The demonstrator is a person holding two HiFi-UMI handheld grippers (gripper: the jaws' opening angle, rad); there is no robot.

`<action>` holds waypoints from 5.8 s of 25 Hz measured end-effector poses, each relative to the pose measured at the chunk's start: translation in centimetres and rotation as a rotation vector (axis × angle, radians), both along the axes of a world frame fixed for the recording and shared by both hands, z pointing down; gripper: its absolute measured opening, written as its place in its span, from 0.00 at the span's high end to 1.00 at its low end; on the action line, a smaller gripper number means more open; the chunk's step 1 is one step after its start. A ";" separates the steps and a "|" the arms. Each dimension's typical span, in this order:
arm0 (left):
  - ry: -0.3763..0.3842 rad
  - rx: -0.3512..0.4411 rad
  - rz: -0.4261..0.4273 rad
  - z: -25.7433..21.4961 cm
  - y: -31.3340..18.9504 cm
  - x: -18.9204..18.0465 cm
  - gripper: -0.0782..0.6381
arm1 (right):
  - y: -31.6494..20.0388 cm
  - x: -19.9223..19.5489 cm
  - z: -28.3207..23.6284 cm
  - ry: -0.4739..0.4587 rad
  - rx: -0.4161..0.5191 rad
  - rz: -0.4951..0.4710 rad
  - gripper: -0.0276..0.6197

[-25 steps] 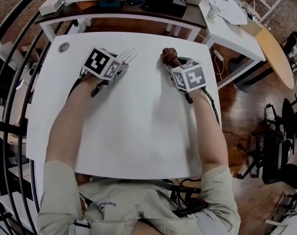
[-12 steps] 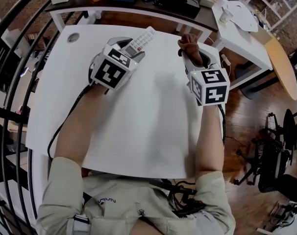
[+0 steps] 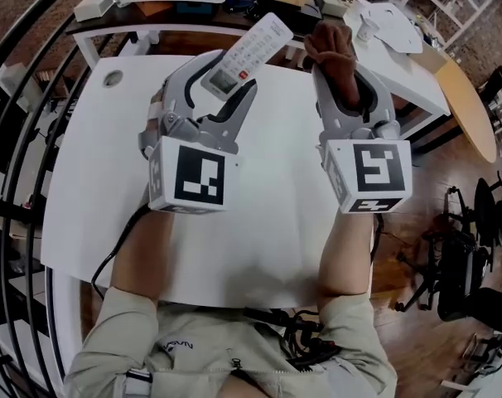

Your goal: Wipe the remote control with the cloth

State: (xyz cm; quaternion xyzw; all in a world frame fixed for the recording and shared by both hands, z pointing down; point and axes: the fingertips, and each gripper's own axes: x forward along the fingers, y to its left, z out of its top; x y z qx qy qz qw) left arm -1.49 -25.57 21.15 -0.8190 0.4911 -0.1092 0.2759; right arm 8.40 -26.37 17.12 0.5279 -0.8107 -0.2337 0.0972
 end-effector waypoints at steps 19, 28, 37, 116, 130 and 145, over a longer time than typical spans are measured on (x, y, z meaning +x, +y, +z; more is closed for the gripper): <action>-0.158 0.186 -0.030 -0.8 2.9 1.2 0.55 | 6.1 -7.4 3.4 0.480 -0.018 -0.142 0.78; -0.183 0.205 -0.037 -0.8 3.1 1.2 0.55 | 8.0 -8.2 2.6 0.489 0.013 -0.226 0.78; -0.229 0.249 -0.026 -0.6 4.2 2.6 0.55 | 5.9 -1.4 -3.1 0.290 0.225 0.131 0.78; 0.637 -0.383 0.723 -4.1 6.7 1.8 0.55 | 6.8 -1.2 -4.3 -0.057 0.240 -0.246 0.78; 0.817 -0.443 0.783 -5.2 5.6 -0.7 0.55 | 8.5 -7.5 0.8 0.187 0.114 -0.436 0.78; 0.844 -0.516 0.920 -5.1 7.0 0.7 0.55 | 8.7 -3.4 -2.9 0.029 0.181 -0.399 0.78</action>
